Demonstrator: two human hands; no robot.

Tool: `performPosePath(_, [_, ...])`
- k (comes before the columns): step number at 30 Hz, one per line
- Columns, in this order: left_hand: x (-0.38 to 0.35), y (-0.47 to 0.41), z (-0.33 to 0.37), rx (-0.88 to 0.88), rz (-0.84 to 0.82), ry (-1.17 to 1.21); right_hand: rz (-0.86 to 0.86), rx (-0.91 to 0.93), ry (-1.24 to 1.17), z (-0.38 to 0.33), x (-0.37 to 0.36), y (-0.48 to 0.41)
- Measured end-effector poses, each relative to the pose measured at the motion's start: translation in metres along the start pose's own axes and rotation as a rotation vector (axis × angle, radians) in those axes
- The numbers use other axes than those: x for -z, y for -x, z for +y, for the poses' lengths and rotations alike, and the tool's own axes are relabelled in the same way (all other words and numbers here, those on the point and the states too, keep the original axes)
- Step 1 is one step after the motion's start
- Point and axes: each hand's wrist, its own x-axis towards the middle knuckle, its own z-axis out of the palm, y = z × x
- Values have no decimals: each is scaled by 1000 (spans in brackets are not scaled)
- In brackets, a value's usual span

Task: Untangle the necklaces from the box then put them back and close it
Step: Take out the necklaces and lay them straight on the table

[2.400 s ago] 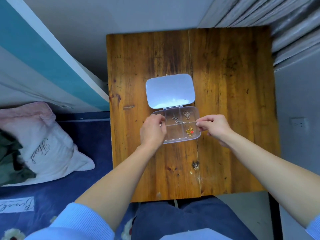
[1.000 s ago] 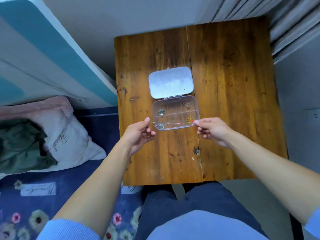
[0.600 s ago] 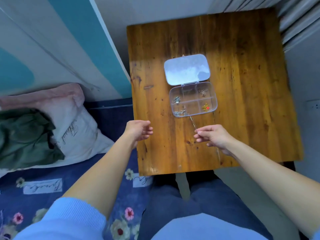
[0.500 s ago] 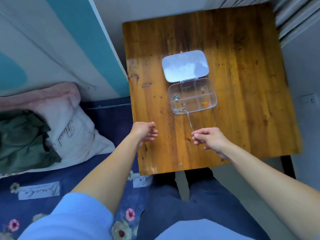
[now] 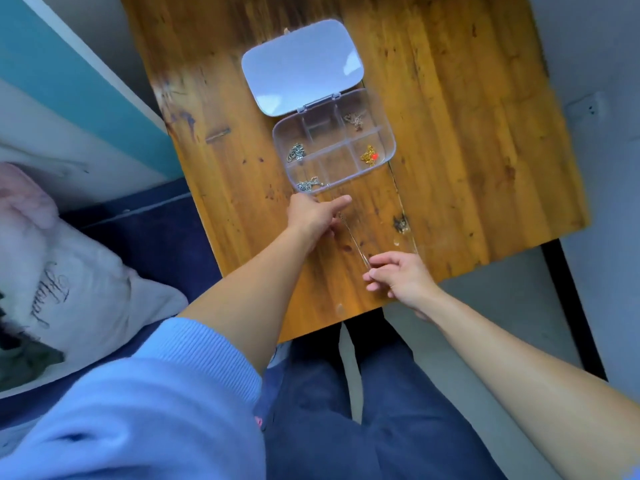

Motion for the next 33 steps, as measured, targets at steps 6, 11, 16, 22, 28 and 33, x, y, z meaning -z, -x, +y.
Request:
performPosePath(6, [-16,-8,-1,-38,167,-47,38,-43,46,27,7,-11])
performPosePath(11, [-22,-5,-2,-76,224,-120,28,-14,128,33,9,-9])
performPosePath(16, [-25,-7,0,-72,287,-140,7,28,255,30,11,-7])
performPosePath(22, [7,3,-9,-84,445,-164,-65,42,311,13,0,-8])
performPosePath(28, [65,5,-5,-9,394,392,-180,125,358,-16,-42,-7])
performPosePath(33, [112,-3,7,-97,349,407,-215,121,357,-23,-78,-4])
